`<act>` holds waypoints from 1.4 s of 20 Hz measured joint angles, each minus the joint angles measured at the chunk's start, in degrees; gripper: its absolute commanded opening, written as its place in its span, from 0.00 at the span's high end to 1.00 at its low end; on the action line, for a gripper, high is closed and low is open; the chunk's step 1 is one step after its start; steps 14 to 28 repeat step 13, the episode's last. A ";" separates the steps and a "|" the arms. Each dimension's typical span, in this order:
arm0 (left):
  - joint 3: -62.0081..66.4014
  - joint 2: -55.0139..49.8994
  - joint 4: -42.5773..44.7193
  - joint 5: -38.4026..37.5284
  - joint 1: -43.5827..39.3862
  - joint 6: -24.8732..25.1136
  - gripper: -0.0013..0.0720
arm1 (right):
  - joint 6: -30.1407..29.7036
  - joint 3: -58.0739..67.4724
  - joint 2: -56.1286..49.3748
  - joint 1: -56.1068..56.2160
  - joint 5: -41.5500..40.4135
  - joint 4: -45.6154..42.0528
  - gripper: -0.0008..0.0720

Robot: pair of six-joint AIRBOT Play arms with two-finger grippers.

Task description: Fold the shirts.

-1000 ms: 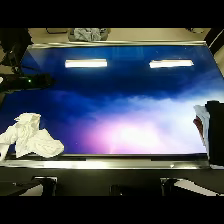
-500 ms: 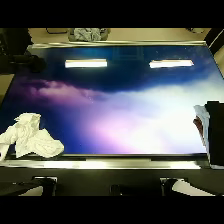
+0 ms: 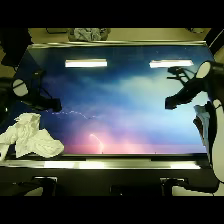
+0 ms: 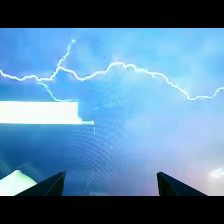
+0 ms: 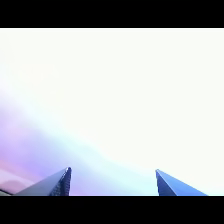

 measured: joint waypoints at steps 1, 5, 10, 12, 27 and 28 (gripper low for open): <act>-1.95 1.40 -0.13 1.55 0.00 -0.50 0.07 | -0.02 -1.33 -0.11 0.72 -0.37 0.44 0.14; -5.35 3.78 -0.57 5.20 -0.04 -1.36 0.07 | -0.22 -3.74 -0.17 2.32 -0.61 0.83 0.14; -6.40 4.46 -0.74 6.45 -0.04 -1.73 0.07 | -0.24 -4.50 -0.17 2.73 -0.39 0.35 0.14; -6.54 4.55 -0.76 6.51 -0.04 -1.79 0.07 | -0.24 -4.57 -0.17 2.82 -0.35 0.28 0.14; -6.58 4.57 -0.79 6.58 -0.04 -1.79 0.07 | -0.24 -4.59 -0.17 2.82 -0.37 0.26 0.14; -6.58 4.57 -0.79 6.58 -0.04 -1.79 0.07 | -0.24 -4.59 -0.17 2.82 -0.37 0.26 0.14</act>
